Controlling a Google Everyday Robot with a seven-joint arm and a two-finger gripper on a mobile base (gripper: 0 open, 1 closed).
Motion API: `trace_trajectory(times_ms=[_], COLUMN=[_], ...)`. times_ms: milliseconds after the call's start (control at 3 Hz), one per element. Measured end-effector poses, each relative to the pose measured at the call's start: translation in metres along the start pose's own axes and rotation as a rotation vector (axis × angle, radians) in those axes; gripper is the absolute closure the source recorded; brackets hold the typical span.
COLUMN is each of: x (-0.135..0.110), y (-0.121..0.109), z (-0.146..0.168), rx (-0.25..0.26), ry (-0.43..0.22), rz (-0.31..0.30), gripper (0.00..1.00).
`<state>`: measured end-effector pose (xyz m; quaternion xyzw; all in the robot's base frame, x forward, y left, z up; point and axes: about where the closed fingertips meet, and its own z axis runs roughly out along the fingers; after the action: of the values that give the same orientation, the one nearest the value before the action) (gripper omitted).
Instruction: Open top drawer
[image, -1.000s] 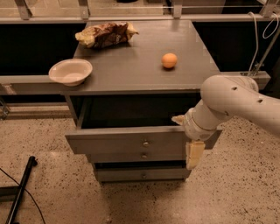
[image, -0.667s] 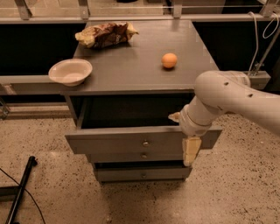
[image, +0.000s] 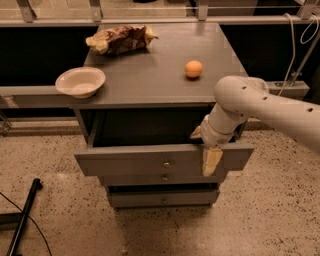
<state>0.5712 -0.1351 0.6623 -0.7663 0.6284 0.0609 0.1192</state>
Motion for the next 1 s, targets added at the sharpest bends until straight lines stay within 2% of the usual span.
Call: trace_trajectory(times_ms=[333,667,1000], x=[0.009,0.015,0.014], y=[0.005,0.019,0.028], z=[0.015,0.015,0.012], rx=[-0.05,-0.081,-0.096], ry=[0.002,0.018,0.028], rz=[0.004,0.006,0.001], gripper=[0.31,0.55,0.62])
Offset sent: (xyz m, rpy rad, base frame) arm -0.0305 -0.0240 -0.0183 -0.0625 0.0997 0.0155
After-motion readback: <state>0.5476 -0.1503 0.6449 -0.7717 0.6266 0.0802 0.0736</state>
